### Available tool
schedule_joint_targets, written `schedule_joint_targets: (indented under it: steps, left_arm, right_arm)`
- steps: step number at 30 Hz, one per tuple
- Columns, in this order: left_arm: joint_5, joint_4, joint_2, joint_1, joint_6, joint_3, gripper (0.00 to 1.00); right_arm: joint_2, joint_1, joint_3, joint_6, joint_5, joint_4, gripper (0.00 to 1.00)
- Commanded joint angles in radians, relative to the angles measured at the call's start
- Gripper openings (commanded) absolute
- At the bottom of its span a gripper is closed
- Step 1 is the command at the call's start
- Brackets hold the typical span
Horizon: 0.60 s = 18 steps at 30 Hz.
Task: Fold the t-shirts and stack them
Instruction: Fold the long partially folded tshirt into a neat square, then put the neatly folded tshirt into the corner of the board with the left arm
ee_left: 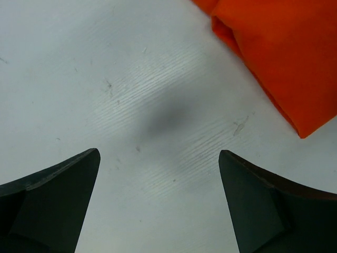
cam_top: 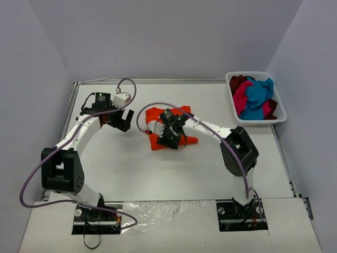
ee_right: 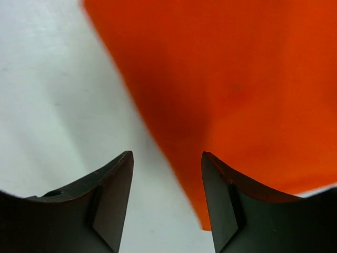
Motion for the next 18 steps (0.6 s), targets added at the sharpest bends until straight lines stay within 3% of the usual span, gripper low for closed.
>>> schedule_joint_targets:
  steps: [1, 7, 18]
  left_arm:
    - [0.015, 0.083, -0.068, 0.078, -0.073, 0.009, 0.96]
    - [0.058, 0.086, -0.111, 0.21, -0.108, -0.025, 0.96]
    - [0.134, 0.11, -0.16, 0.285, -0.136, -0.08, 0.97]
  right_arm:
    - [-0.001, 0.106, -0.052, 0.12, 0.148, 0.062, 0.5]
    - [0.117, 0.238, 0.04, 0.137, 0.262, 0.059, 0.5]
    - [0.26, 0.286, 0.177, 0.131, 0.385, 0.057, 0.49]
